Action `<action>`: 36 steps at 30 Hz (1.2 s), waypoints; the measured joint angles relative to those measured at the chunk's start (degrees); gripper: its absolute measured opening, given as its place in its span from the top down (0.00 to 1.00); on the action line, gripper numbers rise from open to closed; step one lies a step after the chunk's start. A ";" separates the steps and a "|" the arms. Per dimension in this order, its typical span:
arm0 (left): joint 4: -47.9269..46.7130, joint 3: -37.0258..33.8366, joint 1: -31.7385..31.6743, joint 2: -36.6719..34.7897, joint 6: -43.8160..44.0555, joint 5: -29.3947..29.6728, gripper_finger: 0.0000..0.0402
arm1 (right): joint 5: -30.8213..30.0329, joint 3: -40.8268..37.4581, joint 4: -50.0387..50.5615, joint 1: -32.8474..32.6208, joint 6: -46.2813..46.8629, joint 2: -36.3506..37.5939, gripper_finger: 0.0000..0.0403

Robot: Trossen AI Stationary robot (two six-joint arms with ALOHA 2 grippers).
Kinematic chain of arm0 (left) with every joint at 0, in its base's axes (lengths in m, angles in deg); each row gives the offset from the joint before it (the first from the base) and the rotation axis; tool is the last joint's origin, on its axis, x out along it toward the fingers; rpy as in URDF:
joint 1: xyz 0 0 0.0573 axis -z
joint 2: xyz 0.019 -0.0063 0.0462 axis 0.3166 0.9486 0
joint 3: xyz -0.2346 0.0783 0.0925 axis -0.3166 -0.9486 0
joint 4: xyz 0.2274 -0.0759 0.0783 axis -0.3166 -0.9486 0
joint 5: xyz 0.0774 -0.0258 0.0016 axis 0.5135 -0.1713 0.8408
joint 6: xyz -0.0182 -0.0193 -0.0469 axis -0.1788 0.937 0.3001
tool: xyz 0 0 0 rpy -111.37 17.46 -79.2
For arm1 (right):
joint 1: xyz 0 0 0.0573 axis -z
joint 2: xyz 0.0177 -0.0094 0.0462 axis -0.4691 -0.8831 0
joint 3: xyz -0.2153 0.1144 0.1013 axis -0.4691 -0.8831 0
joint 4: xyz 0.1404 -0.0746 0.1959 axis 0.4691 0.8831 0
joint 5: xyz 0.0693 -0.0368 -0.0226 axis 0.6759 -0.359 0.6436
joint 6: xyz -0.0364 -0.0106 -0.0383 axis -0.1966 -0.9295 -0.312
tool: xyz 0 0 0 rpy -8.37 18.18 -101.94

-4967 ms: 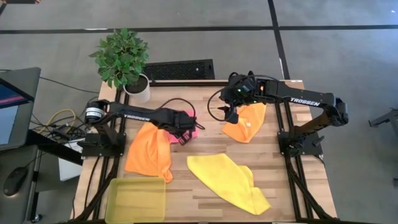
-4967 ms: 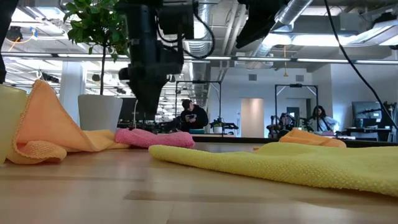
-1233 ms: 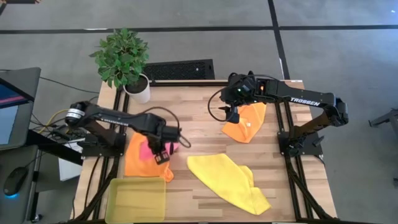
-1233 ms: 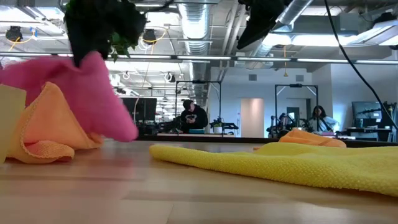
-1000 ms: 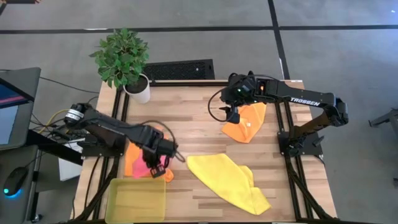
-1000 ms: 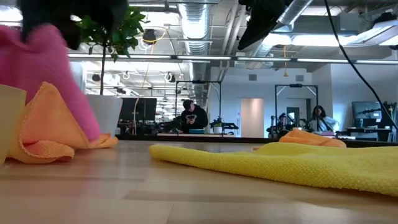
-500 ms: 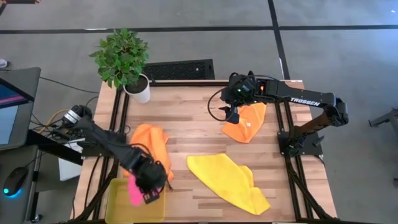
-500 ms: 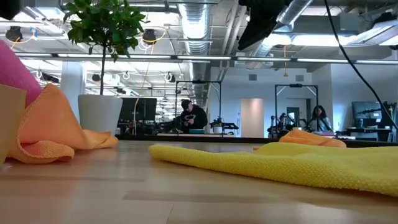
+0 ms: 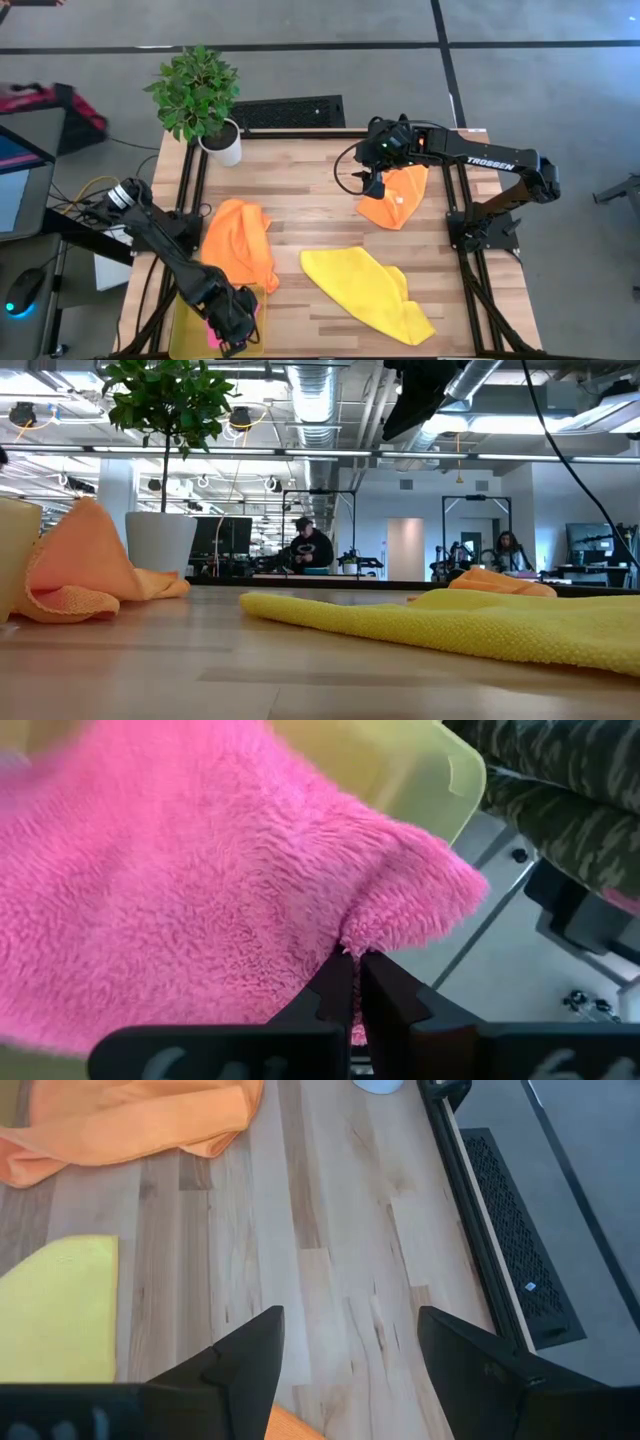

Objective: Fold microfiber towels
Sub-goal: Put the folded pink microfiber towel into the yellow bin, then fold the top orange microfiber towel

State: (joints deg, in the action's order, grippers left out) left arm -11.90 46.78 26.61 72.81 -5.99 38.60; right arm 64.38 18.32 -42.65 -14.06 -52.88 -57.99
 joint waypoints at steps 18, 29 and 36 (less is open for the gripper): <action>1.38 -0.57 -0.14 0.59 1.85 4.53 0.99 | 0.00 0.00 -0.11 0.00 -0.02 0.00 0.37; 1.37 -0.57 -0.14 0.58 5.02 4.57 0.72 | 0.00 -0.01 -0.11 0.00 -0.03 0.00 0.37; 0.75 -0.59 -0.90 0.41 4.94 1.23 0.66 | 0.00 -0.02 -0.10 0.00 -0.03 0.00 0.37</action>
State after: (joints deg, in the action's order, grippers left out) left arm -11.14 46.19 25.71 73.22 -1.05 39.83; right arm 64.38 18.30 -42.75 -14.06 -52.91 -57.99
